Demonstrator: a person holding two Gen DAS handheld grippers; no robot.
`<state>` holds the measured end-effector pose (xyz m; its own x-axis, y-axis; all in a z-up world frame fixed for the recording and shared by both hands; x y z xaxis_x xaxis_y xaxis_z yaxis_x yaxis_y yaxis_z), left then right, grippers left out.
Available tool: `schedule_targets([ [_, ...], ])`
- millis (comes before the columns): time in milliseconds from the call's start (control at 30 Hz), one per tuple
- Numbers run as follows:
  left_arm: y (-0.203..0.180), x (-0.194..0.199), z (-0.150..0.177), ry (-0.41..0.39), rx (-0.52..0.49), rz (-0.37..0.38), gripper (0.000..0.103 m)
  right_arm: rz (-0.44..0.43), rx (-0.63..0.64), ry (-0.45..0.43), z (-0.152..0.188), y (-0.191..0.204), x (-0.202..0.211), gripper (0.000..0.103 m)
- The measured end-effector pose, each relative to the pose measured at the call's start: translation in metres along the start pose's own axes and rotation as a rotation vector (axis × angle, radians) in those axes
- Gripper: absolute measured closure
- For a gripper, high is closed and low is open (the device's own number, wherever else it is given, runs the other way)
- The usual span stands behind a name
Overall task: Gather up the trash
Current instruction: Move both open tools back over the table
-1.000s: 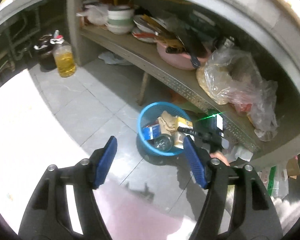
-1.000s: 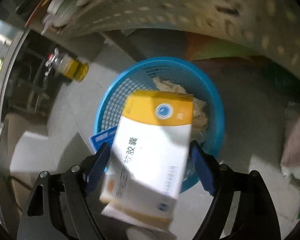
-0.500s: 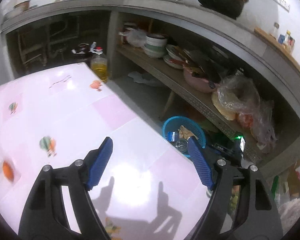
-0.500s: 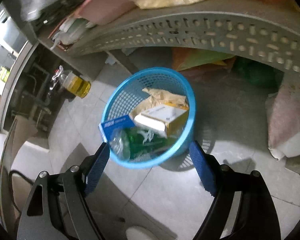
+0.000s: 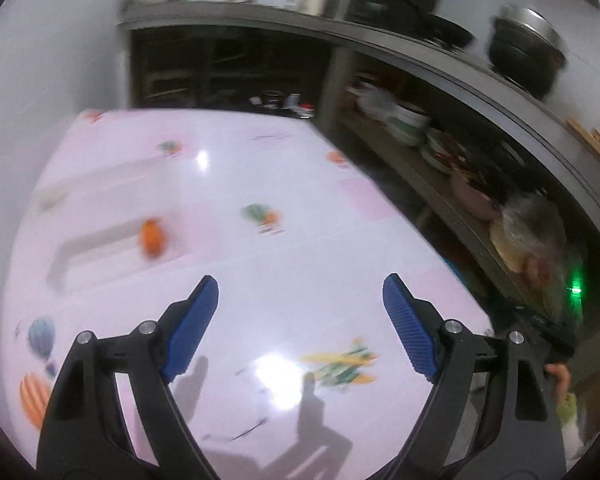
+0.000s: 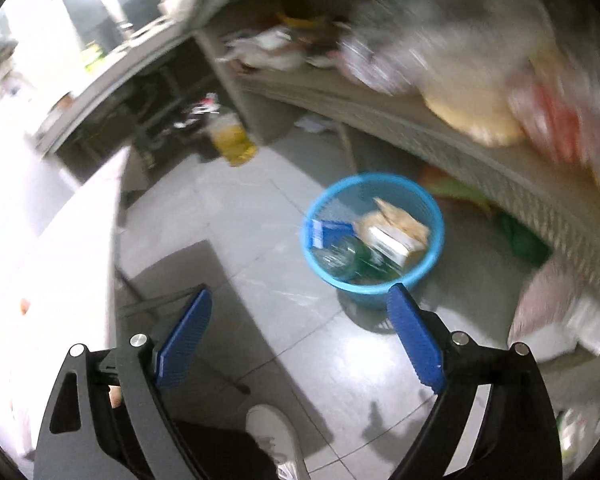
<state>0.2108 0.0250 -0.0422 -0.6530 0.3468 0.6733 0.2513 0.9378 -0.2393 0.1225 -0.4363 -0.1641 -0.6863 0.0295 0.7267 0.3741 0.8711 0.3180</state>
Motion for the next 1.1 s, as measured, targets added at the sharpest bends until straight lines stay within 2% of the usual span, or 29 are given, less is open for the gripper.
schedule_targets([
  [133, 0.041, 0.013, 0.008, -0.010, 0.051, -0.140, 0.021, -0.067, 0.117, -0.055, -0.019, 0.055, 0.039, 0.010],
  [233, 0.062, 0.020, 0.010, -0.013, 0.074, -0.197, 0.019, -0.147, 0.159, -0.058, -0.022, 0.098, 0.055, 0.008],
  [500, 0.111, 0.038, 0.017, -0.016, 0.127, -0.360, 0.017, -0.300, 0.282, 0.041, 0.008, 0.202, 0.054, 0.008],
  [567, 0.119, 0.042, 0.018, -0.013, 0.137, -0.379, 0.017, -0.338, 0.312, 0.085, 0.022, 0.228, 0.051, 0.008],
  [767, 0.142, 0.048, 0.021, -0.016, 0.160, -0.429, 0.017, -0.397, 0.412, 0.145, 0.052, 0.281, 0.046, 0.008],
  [1100, 0.165, 0.041, 0.018, -0.007, 0.150, -0.484, 0.017, -0.431, 0.482, 0.201, 0.075, 0.322, 0.035, 0.008],
])
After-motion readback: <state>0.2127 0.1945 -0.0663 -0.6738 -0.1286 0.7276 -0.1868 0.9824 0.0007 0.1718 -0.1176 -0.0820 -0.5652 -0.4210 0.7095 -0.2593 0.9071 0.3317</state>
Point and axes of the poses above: each gripper's, at about its wrist camera, not at the fingertips, and x roughly against the way its jaws point, y to its left, z to its underside, the point moved 7 cm from there along -x, roughly the way its jaws point, and after that the axes turned 2 degrees about x, right-handed, at the moved point
